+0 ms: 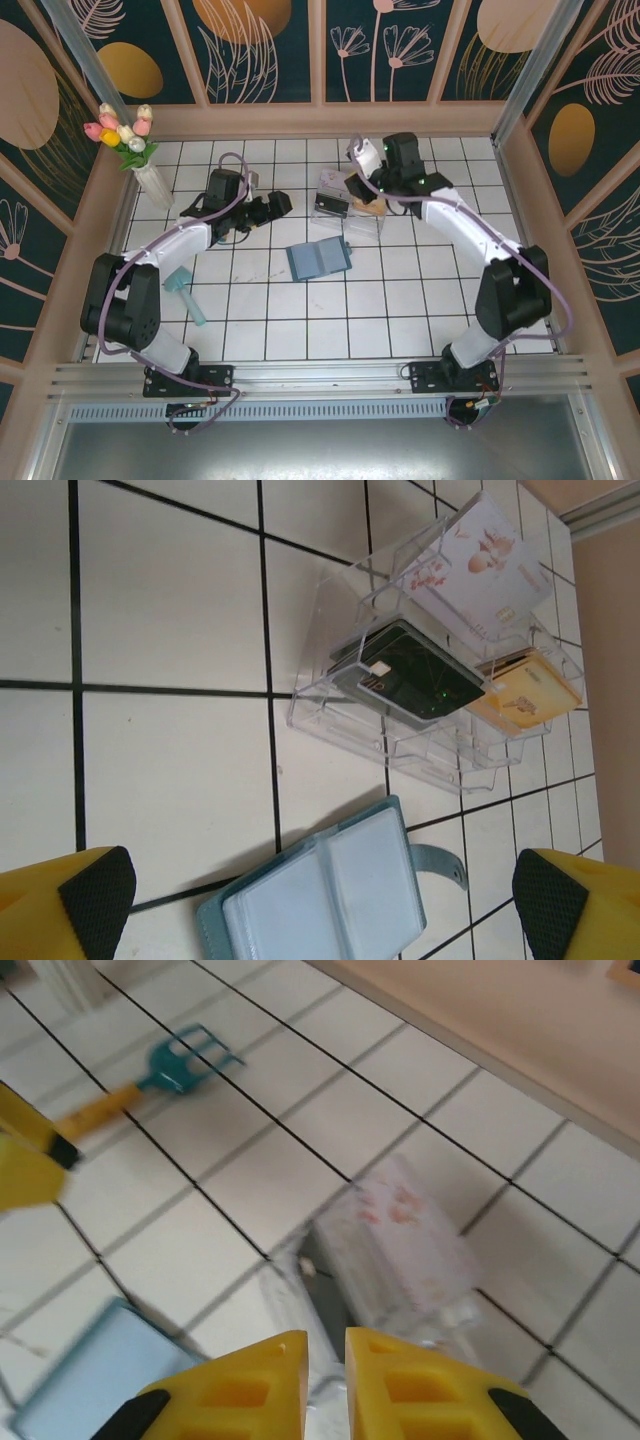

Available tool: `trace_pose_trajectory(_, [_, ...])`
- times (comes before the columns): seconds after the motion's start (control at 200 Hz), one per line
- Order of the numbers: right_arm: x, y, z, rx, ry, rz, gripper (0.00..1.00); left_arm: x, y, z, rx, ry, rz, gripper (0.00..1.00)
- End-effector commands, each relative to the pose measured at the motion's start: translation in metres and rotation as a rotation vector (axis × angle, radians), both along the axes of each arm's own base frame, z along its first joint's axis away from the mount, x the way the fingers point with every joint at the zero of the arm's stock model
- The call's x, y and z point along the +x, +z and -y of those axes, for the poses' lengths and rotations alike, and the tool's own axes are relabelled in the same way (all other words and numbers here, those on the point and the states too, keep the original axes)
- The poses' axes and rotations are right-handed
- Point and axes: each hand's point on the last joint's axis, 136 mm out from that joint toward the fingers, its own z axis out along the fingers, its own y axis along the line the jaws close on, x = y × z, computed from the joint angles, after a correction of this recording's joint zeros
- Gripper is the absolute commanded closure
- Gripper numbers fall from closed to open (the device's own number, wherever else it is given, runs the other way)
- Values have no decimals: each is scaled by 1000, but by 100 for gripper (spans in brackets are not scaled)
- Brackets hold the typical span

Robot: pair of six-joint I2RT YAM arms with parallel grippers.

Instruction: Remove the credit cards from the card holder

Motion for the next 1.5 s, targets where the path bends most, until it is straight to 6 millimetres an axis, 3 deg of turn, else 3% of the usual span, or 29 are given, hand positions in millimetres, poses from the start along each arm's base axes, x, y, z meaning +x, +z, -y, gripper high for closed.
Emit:
trace_pose_trajectory(0.0, [-10,5,-11,259,-157,-127,79,-10,-3,-7,1,24,-11,3])
trace_pose_trajectory(0.155, [-30,-35,-18,354,-313,-354,79,-23,-16,-8,-6,30,-59,6])
trace_pose_trajectory(0.37, [-51,-100,-22,264,-585,-537,79,-33,-35,6,1,-15,-122,13])
trace_pose_trajectory(0.515, [-64,-129,-38,174,-618,-630,78,-36,-45,26,2,-53,-162,23])
trace_pose_trajectory(0.696, [-70,-159,-40,99,-678,-683,78,-48,-57,41,0,-82,-216,35])
trace_pose_trajectory(0.986, [-70,-187,-11,-79,-824,-659,70,-66,-83,55,-44,-48,-334,47])
trace_pose_trajectory(1.076, [-70,-192,-12,-88,-821,-666,70,-65,-84,55,-37,-41,-337,50])
trace_pose_trajectory(1.116, [-71,-194,-14,-90,-814,-673,70,-67,-97,54,-19,-37,-369,52])
trace_pose_trajectory(1.291, [-71,-206,-13,-136,-818,-681,70,-69,-111,53,11,-38,-396,54])
trace_pose_trajectory(1.496, [-73,-210,-15,-155,-790,-691,69,-68,-117,51,31,-41,-403,57])
